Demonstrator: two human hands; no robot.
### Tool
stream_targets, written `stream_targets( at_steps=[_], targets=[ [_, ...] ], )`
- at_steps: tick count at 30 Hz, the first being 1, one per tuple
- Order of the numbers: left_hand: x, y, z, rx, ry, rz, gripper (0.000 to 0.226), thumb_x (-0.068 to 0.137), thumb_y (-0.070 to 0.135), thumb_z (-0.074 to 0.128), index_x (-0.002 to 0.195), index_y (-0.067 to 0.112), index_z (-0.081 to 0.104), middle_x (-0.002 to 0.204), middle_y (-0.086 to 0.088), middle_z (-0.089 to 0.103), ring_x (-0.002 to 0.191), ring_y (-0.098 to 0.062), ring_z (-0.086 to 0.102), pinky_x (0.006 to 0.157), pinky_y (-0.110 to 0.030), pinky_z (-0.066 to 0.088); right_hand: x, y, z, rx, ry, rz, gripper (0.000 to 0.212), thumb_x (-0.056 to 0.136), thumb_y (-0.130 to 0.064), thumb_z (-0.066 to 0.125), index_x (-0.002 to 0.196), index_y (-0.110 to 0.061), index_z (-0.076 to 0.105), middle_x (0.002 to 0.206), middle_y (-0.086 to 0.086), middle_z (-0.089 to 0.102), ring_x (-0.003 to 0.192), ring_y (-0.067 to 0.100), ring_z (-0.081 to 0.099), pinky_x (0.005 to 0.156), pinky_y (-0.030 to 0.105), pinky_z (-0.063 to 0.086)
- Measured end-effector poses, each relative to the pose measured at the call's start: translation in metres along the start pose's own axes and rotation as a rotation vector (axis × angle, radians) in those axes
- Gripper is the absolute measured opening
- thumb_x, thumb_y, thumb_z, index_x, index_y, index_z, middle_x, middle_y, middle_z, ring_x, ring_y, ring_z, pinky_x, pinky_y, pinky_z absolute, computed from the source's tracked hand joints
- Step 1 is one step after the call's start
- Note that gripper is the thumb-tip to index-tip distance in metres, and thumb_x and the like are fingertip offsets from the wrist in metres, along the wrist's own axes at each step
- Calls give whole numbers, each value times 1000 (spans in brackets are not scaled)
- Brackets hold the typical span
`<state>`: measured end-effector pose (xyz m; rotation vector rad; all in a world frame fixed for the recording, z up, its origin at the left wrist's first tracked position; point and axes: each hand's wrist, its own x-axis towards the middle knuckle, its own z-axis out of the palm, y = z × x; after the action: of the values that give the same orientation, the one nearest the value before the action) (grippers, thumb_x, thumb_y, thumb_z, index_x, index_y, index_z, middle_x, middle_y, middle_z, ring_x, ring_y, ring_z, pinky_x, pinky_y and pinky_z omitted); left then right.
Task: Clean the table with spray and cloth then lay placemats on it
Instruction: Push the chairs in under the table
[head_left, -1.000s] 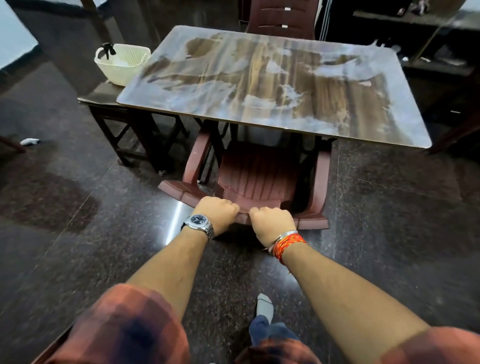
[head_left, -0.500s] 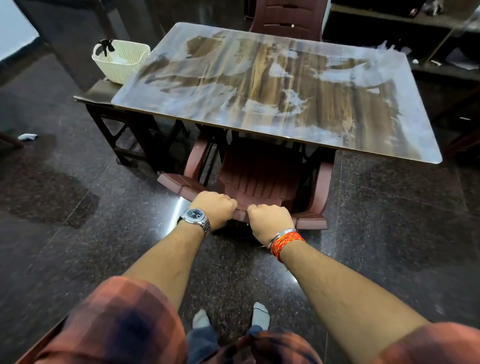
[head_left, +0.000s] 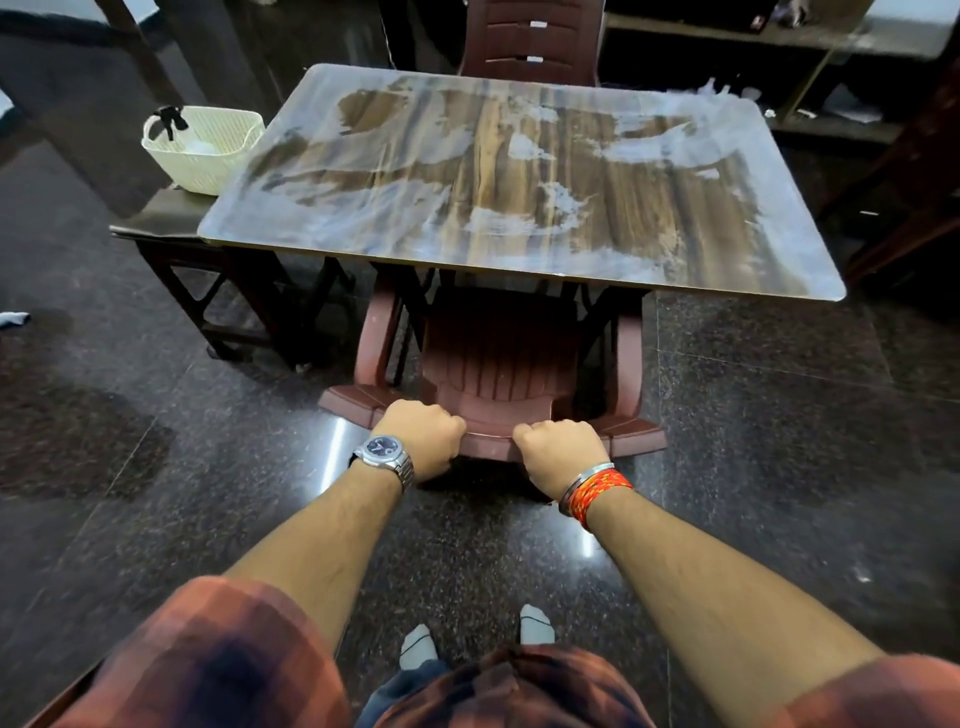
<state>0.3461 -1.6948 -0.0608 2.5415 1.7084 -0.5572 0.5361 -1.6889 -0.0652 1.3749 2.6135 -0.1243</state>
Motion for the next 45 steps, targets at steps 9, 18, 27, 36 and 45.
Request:
stream_targets(
  at_steps=[9,18,27,36,45],
  targets=[
    [1,-4,1,-11,50,39,21,90,19,44,104,12,58,108,-6,67,97,-34,66,71,-36,44,3,-3,3,-7,19,37,20,94,-11,40,110,-10,51,104,9,66,93,35,65,66,36,42],
    [23,-8,-4,-4,73,75,19,90,19,44,103,12,55,106,-6,67,94,-34,65,66,-34,41,14,14,-1,-11,30,58,21,95,-13,40,113,-10,49,105,9,65,95,35,64,68,37,46],
    [16,-8,2,-4,74,107,23,92,23,43,108,13,56,110,-5,67,98,-34,65,69,-35,44,6,5,5,10,15,70,21,94,-10,38,111,-10,49,105,9,66,96,35,65,70,37,46],
    [24,-19,-2,-6,41,21,20,89,23,48,106,15,56,109,-2,67,98,-32,66,70,-35,46,22,10,-5,-12,53,-9,22,94,-11,38,113,-9,49,107,10,65,96,36,64,69,37,44],
    [20,-7,0,-3,35,5,21,90,22,49,108,14,56,110,-5,67,98,-33,66,69,-35,46,10,13,-2,2,43,1,21,93,-10,39,111,-9,50,105,10,65,96,35,64,69,36,44]
  ],
)
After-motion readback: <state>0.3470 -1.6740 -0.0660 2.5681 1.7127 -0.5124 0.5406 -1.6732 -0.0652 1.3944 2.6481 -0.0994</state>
